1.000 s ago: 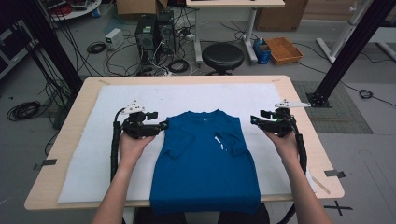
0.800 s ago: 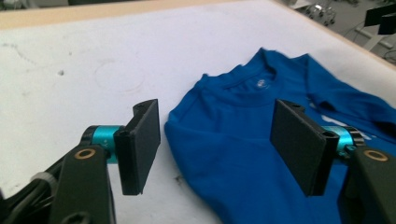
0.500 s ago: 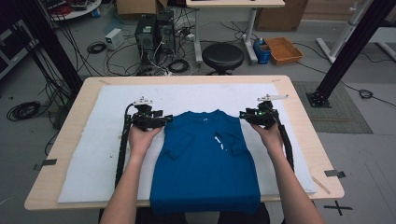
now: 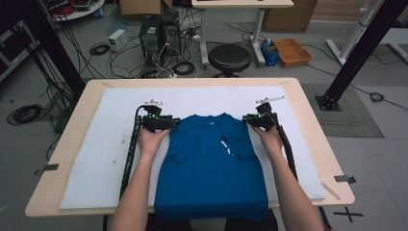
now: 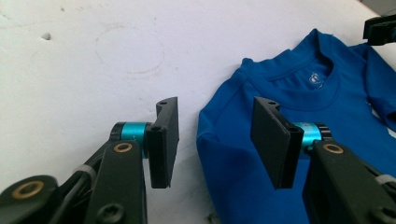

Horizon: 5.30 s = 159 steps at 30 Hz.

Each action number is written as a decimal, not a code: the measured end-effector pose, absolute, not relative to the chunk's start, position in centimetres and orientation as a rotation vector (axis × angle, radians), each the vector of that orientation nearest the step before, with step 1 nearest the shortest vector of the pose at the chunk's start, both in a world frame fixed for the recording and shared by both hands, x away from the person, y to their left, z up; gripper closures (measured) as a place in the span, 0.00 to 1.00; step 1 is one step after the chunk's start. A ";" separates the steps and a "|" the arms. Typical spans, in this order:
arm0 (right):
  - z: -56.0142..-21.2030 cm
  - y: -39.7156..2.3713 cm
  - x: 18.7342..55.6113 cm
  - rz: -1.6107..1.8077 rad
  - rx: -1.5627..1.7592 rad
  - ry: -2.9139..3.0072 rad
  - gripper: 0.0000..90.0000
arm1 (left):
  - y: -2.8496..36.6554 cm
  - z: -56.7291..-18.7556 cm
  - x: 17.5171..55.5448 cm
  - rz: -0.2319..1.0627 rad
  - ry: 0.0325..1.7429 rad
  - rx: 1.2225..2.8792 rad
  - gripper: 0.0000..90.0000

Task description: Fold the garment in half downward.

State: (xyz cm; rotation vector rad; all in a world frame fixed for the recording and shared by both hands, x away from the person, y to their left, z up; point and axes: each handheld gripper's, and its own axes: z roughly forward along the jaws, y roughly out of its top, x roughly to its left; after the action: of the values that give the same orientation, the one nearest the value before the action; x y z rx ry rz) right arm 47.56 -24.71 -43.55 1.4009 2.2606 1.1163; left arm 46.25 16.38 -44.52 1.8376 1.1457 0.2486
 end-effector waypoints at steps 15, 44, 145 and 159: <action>-44.2 -22.1 48.0 0.971 1.315 2.319 0.84 | 14.6 -44.9 46.8 0.296 1.148 1.952 0.74; -41.1 -23.5 45.4 1.204 1.225 2.214 0.99 | 15.1 -42.0 44.5 0.355 0.989 1.868 0.95; -41.5 -28.5 29.3 1.281 1.217 2.201 0.64 | 17.1 -42.5 30.1 0.348 0.895 1.911 0.52; -43.1 -25.9 32.8 1.180 1.351 2.219 0.60 | 17.0 -44.0 32.6 0.330 1.039 1.938 0.50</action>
State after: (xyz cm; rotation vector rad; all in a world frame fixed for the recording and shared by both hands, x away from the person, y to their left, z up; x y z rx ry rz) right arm 32.79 -25.93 -43.13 1.3513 2.2185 1.1804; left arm 32.63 17.00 -44.01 1.9382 1.0386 0.3296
